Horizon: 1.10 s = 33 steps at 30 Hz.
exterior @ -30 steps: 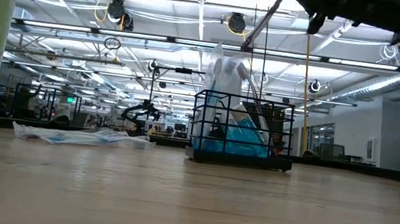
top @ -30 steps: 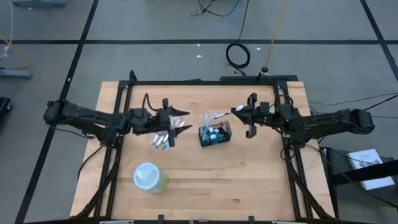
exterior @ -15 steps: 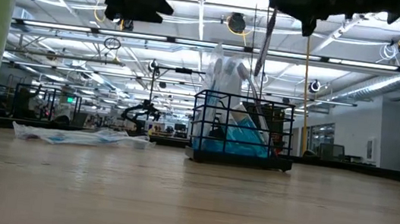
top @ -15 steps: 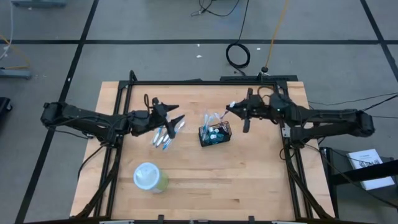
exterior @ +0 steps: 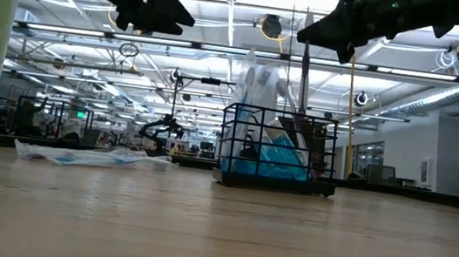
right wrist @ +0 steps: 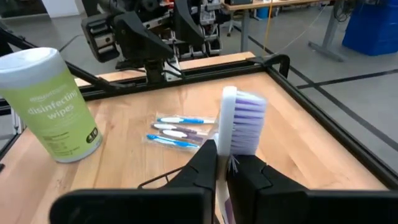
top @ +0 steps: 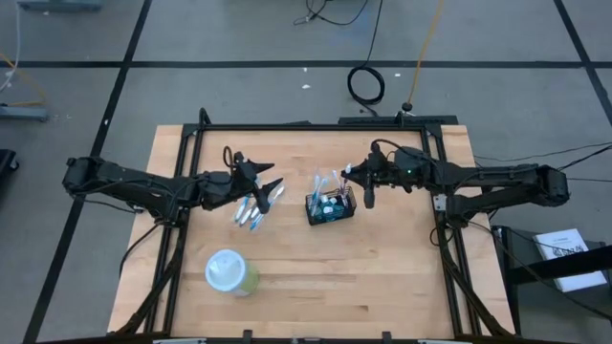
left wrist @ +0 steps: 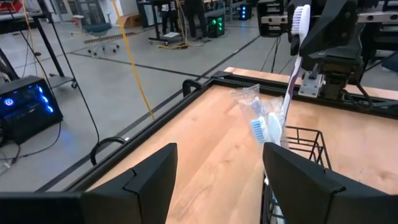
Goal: Pick & Place toothbrushing station
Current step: Put the purple toothbrush into the black mesh organizer
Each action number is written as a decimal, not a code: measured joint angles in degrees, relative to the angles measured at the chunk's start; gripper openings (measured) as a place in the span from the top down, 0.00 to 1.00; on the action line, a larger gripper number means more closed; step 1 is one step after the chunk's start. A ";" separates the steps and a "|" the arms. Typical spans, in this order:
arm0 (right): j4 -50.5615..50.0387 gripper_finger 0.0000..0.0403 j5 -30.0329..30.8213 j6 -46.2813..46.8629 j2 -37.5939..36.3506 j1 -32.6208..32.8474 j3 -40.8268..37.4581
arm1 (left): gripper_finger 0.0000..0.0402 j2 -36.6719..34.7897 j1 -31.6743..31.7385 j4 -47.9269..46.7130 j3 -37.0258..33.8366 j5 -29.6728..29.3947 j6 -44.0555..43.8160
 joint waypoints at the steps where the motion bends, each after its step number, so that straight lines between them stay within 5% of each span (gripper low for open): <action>1: -0.06 0.97 0.00 0.00 0.04 0.01 -0.01 | 0.39 0.02 0.00 0.00 0.00 0.00 -0.04; 18: -2.61 0.97 0.07 2.63 -0.07 0.44 -2.20 | 0.39 0.02 0.70 -0.32 0.00 -0.09 -0.21; 33: 16.52 0.97 0.04 4.66 -0.05 0.42 -15.47 | 0.39 0.02 0.70 -0.02 0.00 -0.07 -1.57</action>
